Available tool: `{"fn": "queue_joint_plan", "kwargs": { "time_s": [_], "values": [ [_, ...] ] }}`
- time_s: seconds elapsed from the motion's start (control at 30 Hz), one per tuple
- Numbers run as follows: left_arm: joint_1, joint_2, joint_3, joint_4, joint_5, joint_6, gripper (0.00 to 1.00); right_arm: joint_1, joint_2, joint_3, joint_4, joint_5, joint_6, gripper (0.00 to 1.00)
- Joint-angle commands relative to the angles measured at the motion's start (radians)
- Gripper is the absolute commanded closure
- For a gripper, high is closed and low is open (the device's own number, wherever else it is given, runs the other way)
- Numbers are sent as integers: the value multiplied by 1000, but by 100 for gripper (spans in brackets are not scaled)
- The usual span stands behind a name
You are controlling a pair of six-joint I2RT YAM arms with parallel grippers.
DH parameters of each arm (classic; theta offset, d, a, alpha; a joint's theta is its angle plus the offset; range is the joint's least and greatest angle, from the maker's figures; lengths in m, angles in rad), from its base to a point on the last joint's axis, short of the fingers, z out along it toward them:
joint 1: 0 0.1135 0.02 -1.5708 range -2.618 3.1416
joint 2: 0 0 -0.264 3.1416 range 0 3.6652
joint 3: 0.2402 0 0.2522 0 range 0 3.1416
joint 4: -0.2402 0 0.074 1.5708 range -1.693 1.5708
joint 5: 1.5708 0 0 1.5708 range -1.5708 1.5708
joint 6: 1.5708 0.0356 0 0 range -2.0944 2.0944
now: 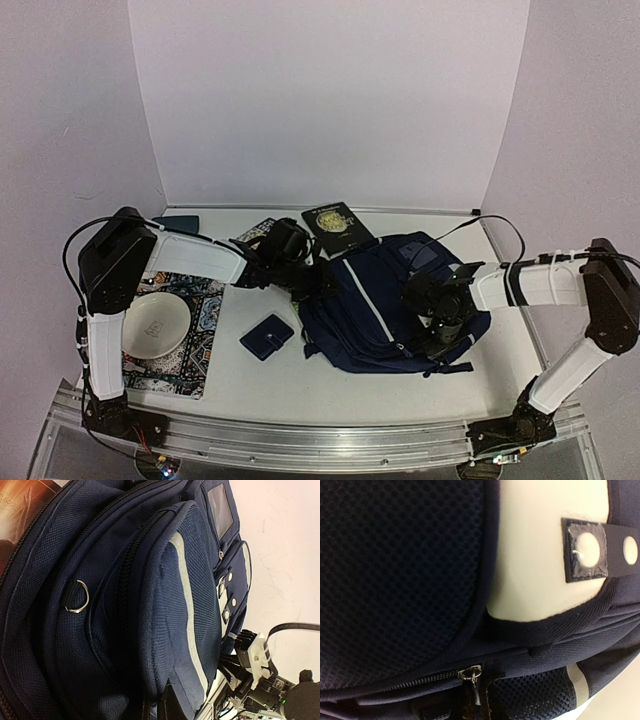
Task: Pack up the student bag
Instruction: Adjust the student bag at the center of the board.
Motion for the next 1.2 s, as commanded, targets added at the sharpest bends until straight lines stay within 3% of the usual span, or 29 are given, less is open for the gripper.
{"fn": "queue_joint_plan", "kwargs": {
  "time_s": [0.0,0.2,0.4,0.67,0.97,1.07,1.17],
  "values": [
    [14,-47,29,100,-82,-2,100,3,-93,6,-42,-162,39,100],
    [14,-33,44,104,-79,-19,100,3,-179,-13,32,-353,93,100],
    [3,-30,52,130,-89,-56,100,51,-130,-9,176,-500,145,100],
    [-11,-46,-10,238,-116,-139,100,159,-47,79,326,-535,197,100],
    [-55,-39,-39,263,-175,-129,100,159,-98,130,512,-411,253,99],
    [-60,-39,-46,264,-182,-108,99,157,-74,150,502,-370,254,91],
    [-60,-74,-75,262,-220,-64,85,157,-57,154,474,-382,245,81]
  ]
}}
